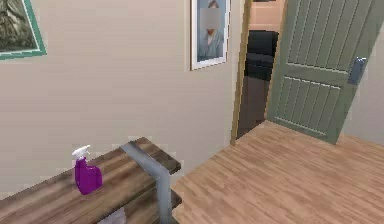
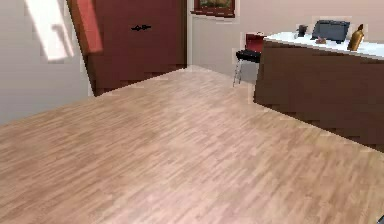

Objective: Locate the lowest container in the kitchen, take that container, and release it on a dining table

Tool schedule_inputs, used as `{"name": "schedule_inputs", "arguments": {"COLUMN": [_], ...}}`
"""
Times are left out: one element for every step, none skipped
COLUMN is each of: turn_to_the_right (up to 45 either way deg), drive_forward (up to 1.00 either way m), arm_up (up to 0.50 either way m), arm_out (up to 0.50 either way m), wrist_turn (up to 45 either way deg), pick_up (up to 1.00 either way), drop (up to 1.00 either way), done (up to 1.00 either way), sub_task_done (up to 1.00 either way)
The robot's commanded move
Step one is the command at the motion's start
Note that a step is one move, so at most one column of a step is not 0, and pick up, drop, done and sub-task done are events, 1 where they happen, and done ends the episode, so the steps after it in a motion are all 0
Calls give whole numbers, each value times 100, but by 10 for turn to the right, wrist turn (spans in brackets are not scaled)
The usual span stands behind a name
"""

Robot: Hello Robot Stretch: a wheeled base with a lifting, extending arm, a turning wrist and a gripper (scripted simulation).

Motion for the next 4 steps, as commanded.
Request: {"name": "schedule_inputs", "arguments": {"turn_to_the_right": [0, -450, -450, -450], "drive_forward": [60, 0, 0, 0], "arm_up": [0, 0, 0, 0], "arm_out": [0, 0, 0, 0], "wrist_turn": [0, 0, 0, 0], "pick_up": [0, 0, 0, 0], "drop": [0, 0, 0, 0], "done": [0, 0, 0, 0], "sub_task_done": [0, 0, 0, 0]}}
